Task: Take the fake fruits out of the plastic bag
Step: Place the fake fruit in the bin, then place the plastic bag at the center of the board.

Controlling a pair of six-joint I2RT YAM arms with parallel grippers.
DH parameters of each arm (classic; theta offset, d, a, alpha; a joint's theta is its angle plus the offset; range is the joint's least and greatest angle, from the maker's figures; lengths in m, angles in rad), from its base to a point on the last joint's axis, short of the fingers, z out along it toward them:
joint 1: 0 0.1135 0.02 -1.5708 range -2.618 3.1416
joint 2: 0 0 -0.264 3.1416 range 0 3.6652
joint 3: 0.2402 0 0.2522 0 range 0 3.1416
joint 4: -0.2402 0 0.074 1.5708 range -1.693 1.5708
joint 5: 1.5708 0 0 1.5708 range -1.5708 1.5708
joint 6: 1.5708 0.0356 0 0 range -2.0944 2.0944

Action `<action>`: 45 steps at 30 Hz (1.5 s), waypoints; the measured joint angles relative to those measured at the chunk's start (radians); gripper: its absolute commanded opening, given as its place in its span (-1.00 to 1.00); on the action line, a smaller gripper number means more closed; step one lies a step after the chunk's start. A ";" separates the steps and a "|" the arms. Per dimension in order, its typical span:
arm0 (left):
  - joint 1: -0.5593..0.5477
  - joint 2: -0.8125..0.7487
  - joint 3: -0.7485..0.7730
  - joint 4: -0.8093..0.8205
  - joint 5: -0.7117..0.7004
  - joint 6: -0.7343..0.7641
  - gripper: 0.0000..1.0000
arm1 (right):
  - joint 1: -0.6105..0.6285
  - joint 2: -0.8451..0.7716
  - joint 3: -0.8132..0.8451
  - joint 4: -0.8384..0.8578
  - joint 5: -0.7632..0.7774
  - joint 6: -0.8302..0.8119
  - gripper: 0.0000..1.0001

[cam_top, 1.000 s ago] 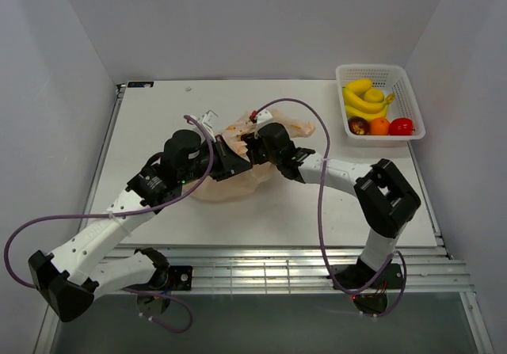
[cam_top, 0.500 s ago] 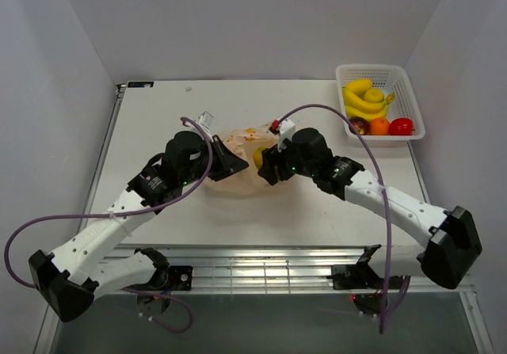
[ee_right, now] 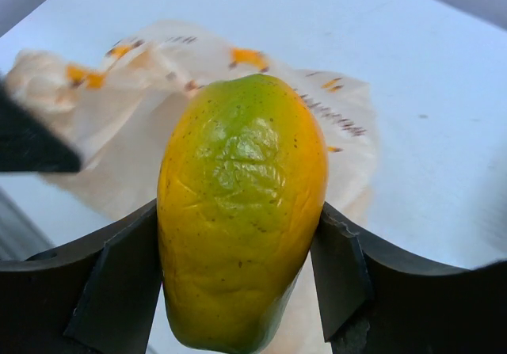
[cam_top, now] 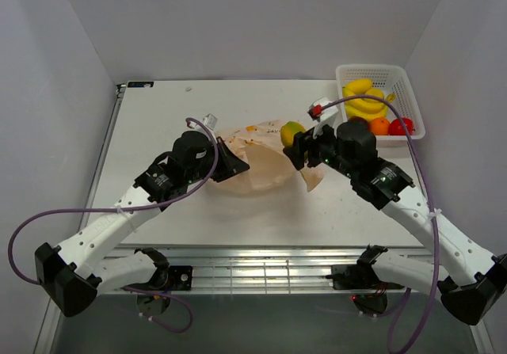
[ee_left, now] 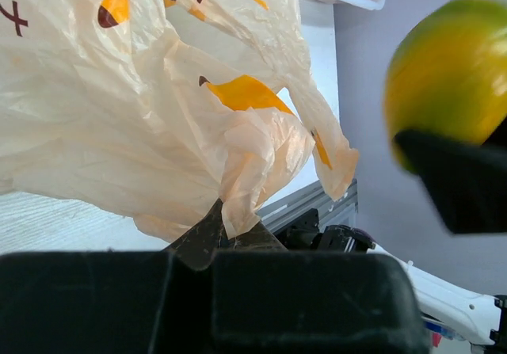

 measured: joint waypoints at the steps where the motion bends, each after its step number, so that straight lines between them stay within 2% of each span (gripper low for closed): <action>1: 0.000 0.000 -0.006 0.000 0.000 0.000 -1.00 | -0.029 0.006 0.019 0.000 0.029 -0.005 -0.66; 8: 0.000 0.001 -0.072 -0.015 0.019 0.002 -1.00 | -0.344 0.167 0.185 0.014 0.243 0.021 -0.77; 13: 0.000 -0.002 -0.098 -0.035 0.048 0.011 -1.00 | -0.522 0.377 0.292 0.021 0.373 0.050 -0.71; 18: 0.000 -0.036 -0.111 -0.070 0.055 0.013 -1.00 | -0.633 0.552 0.354 0.019 0.436 0.095 -0.54; 22: 0.000 -0.076 -0.114 -0.135 0.032 0.011 -1.00 | -0.667 0.642 0.388 0.011 0.483 0.114 -0.46; 24: 0.000 -0.090 -0.113 -0.173 0.013 0.009 -1.00 | -0.675 0.683 0.413 0.010 0.507 0.122 -0.22; 25: 0.000 -0.094 -0.111 -0.196 0.001 0.008 -1.00 | -0.680 0.707 0.430 0.010 0.513 0.124 0.16; 27: 0.000 -0.095 -0.106 -0.229 -0.019 0.003 -1.00 | -0.689 0.745 0.457 0.011 0.514 0.125 0.48; 28: 0.000 -0.095 -0.102 -0.243 -0.029 0.000 -1.00 | -0.693 0.759 0.466 0.014 0.513 0.128 0.75; 30: 0.000 -0.095 -0.096 -0.271 -0.057 -0.012 -1.00 | -0.700 0.776 0.470 0.013 0.510 0.131 0.92; 32: 0.000 -0.092 -0.087 -0.306 -0.093 -0.027 -1.00 | -0.705 0.781 0.470 0.005 0.503 0.135 0.80; 39: 0.001 -0.051 -0.047 -0.410 -0.217 -0.064 -0.99 | -0.710 0.738 0.414 0.022 0.426 0.164 0.80; 40: 0.002 -0.037 -0.031 -0.435 -0.239 -0.070 -0.97 | -0.710 0.724 0.397 0.022 0.405 0.170 0.80; 43: 0.010 0.020 0.031 -0.523 -0.303 -0.084 -0.60 | -0.710 0.665 0.341 0.034 0.328 0.177 0.80; 44: 0.012 0.042 0.056 -0.561 -0.322 -0.090 -0.26 | -0.709 0.639 0.322 0.038 0.306 0.177 0.80; 45: 0.015 0.062 0.079 -0.597 -0.343 -0.097 -0.17 | -0.707 0.613 0.307 0.041 0.286 0.176 0.80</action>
